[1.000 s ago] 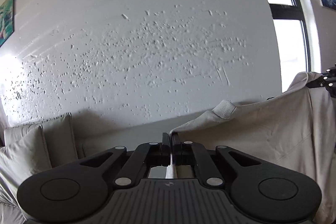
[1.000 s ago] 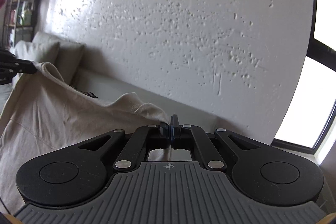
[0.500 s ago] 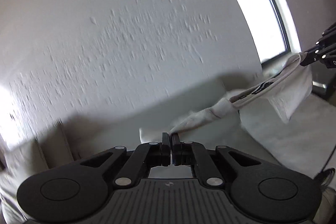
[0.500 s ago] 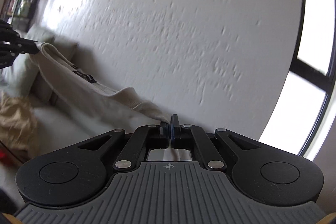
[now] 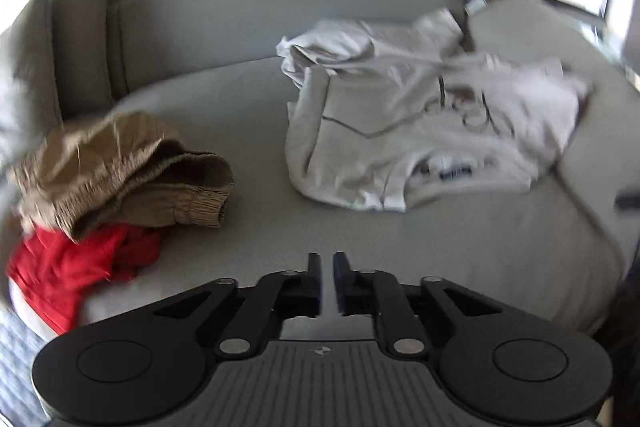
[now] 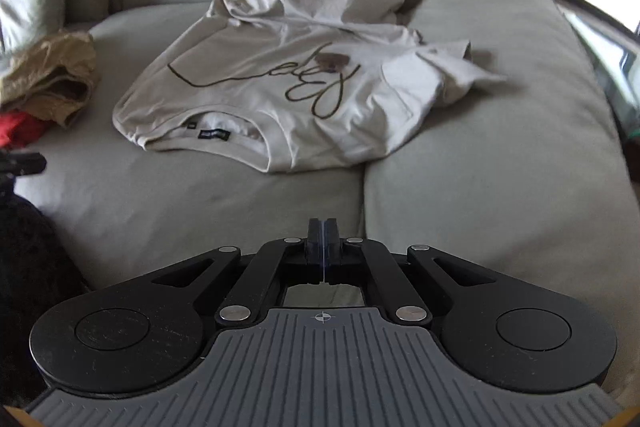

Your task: Fold clothes

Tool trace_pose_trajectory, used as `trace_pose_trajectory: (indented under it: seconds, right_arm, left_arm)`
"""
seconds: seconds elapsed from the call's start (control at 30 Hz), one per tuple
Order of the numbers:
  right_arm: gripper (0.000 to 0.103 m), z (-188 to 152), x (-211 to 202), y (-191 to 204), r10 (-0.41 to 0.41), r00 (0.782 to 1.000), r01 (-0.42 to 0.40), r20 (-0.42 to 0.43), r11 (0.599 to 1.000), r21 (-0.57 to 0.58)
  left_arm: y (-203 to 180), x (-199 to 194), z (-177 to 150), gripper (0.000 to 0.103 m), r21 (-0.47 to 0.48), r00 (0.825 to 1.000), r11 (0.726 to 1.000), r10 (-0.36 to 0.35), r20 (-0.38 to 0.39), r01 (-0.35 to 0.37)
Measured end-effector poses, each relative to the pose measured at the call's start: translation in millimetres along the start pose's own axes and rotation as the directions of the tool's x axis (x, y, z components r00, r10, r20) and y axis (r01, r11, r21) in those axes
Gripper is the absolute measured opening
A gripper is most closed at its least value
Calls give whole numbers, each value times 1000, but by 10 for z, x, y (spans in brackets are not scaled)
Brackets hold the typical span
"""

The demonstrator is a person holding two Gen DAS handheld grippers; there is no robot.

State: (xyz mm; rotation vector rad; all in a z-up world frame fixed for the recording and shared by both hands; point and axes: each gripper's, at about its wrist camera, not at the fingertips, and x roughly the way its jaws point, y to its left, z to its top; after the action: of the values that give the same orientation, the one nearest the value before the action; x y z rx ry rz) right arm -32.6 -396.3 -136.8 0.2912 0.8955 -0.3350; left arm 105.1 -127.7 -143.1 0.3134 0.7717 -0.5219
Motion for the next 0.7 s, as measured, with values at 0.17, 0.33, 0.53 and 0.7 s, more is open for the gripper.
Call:
trace_pose_trajectory:
  seconds: [0.17, 0.33, 0.53, 0.7]
  right_arm:
    - [42, 11, 101, -347, 146, 989, -146, 23, 945, 292]
    - [51, 76, 283, -615, 233, 967, -254, 105, 822, 509]
    - [51, 161, 542, -899, 207, 958, -288, 200, 685, 669]
    - [49, 289, 739, -1019, 65, 978, -188, 200, 701, 688]
  left_arm:
    - [275, 184, 186, 46, -295, 996, 952, -82, 29, 87]
    - [594, 663, 282, 45, -598, 982, 786, -191, 5, 156]
    - [655, 1049, 341, 45, -725, 966, 662, -257, 18, 189]
    - [673, 1292, 354, 45, -763, 966, 626, -257, -8, 160]
